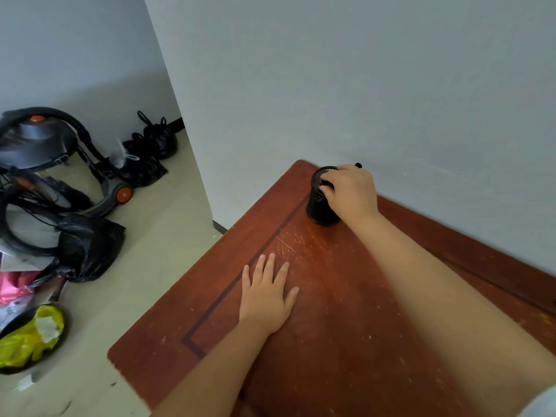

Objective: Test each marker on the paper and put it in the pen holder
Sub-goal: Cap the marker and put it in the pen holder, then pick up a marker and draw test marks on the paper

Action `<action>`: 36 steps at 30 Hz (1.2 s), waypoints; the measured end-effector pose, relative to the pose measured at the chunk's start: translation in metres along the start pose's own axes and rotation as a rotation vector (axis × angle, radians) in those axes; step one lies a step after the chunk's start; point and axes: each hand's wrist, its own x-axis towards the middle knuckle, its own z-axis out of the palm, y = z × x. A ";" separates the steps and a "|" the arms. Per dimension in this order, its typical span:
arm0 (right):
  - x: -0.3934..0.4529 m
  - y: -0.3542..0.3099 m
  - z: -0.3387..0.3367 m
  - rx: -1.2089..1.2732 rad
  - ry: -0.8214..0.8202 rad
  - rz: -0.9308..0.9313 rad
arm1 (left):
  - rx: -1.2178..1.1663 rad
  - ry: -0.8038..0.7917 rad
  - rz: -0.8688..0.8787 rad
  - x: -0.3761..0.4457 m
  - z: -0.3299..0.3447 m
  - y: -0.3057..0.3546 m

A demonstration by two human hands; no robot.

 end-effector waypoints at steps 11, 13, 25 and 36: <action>-0.059 0.031 -0.011 0.245 0.023 0.234 | -0.026 -0.042 -0.009 0.001 -0.008 0.006; -0.095 0.055 -0.021 0.314 0.061 0.387 | -0.083 -0.050 -0.045 0.004 -0.017 0.021; -0.387 0.243 -0.152 0.017 0.178 1.066 | -0.097 -0.142 0.528 -0.057 0.028 0.268; -0.510 0.310 -0.178 0.097 -0.300 0.596 | 0.025 -0.079 0.435 -0.129 0.106 0.417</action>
